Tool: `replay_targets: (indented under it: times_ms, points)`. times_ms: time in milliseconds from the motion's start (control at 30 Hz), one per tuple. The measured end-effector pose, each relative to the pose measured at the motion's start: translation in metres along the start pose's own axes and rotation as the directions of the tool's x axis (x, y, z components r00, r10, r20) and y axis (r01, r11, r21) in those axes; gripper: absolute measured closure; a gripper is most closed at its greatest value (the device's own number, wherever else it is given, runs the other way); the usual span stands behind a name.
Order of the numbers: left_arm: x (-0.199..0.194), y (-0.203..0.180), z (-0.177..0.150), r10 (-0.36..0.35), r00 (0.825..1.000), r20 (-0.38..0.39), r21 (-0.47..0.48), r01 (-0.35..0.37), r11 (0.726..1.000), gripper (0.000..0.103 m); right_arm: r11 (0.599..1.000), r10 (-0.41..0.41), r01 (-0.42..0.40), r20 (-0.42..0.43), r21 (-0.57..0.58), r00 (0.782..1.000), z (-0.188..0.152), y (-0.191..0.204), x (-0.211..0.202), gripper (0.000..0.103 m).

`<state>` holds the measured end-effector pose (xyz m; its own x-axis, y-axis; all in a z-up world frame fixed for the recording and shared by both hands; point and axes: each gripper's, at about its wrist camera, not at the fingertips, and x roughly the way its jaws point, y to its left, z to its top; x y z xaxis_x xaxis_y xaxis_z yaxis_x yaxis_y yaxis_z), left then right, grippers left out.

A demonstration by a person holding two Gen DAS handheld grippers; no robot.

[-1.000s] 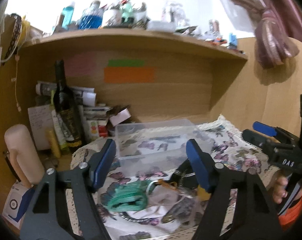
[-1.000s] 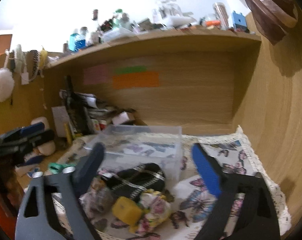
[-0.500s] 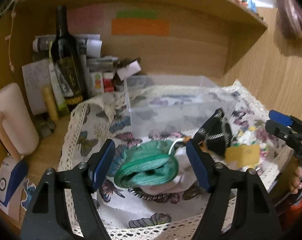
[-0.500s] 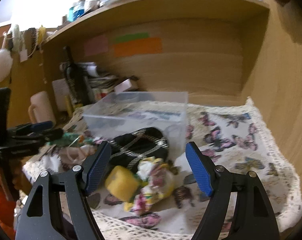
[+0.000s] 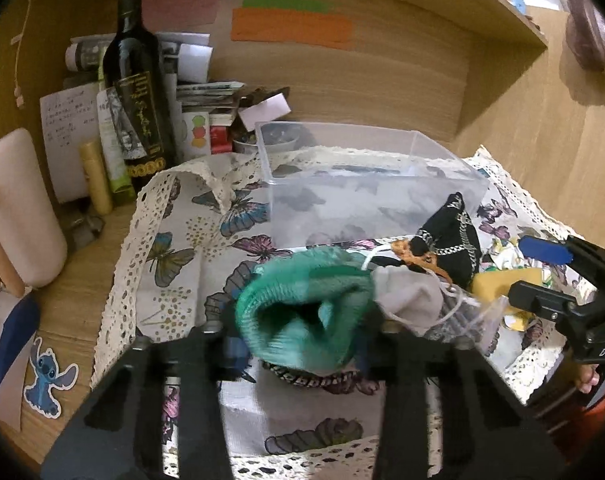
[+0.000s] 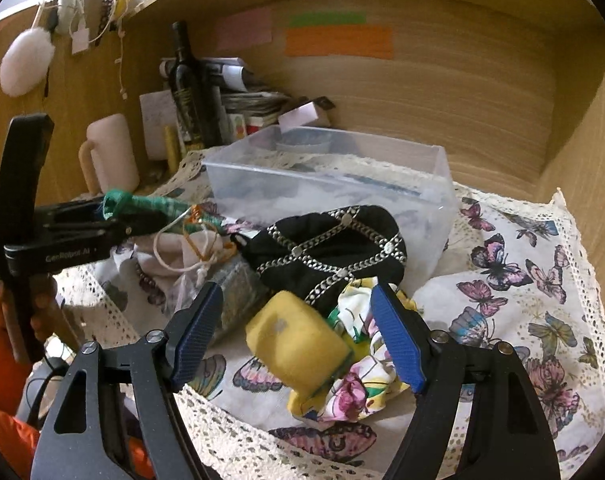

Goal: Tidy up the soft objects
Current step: 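Grasp the green knitted sock with the left tool while the right tool grasps the yellow sponge, then carry the sock and sponge over the clear box and open both tools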

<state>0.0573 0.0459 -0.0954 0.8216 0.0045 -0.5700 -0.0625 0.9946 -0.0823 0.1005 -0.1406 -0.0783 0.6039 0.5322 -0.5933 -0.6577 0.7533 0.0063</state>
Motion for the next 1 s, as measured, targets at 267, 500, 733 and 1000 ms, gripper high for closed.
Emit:
replay_targets:
  times_ms: [267,500,733,1000]
  points:
    - [-0.026,-0.002,0.017,-0.013,0.996,0.083,-0.006,0.014,1.0,0.089,1.0,-0.001,0.0,0.066,0.003,0.998,0.008,0.0,-0.024,0.03]
    - [-0.061,-0.008,0.028,-0.033,0.984,0.172,0.009,0.032,0.999,0.089,0.999,0.02,-0.019,0.011,-0.027,1.0,0.001,0.009,-0.009,0.048]
    - [-0.067,-0.022,0.025,-0.048,0.983,0.178,0.053,0.039,0.998,0.089,0.997,-0.032,0.026,-0.086,-0.067,0.996,-0.016,0.009,0.018,0.065]
    - [-0.064,-0.019,0.036,-0.05,0.981,0.189,0.032,0.044,0.998,0.089,1.0,-0.023,0.023,0.007,-0.022,1.0,-0.003,0.002,-0.008,0.071]
